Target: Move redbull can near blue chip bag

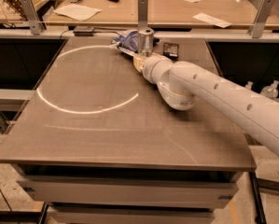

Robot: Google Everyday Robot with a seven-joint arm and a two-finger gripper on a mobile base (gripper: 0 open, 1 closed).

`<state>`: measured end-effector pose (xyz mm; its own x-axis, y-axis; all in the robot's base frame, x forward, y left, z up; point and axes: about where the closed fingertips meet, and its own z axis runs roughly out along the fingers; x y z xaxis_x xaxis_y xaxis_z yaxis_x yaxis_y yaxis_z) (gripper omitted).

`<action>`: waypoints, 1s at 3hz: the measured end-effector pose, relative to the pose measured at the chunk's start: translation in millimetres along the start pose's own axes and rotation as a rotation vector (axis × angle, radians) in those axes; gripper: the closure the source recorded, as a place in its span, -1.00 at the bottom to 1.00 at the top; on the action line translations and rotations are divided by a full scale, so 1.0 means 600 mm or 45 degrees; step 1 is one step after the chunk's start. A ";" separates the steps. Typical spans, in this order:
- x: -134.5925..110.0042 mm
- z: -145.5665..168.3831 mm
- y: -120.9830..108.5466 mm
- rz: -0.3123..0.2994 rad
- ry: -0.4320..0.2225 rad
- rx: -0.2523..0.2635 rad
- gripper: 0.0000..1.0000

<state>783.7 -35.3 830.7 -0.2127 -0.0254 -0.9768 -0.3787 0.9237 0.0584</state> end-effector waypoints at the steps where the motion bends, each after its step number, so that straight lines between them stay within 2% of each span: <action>1: -0.007 -0.002 0.000 0.000 0.000 0.000 0.63; 3: -0.009 -0.002 0.001 0.000 0.000 0.000 -0.30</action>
Offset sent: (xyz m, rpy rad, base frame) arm 0.0073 0.0047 -0.0088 0.0222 -0.0299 0.0854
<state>783.7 -35.3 836.1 -0.2127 -0.0252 -0.9768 -0.3788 0.9236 0.0586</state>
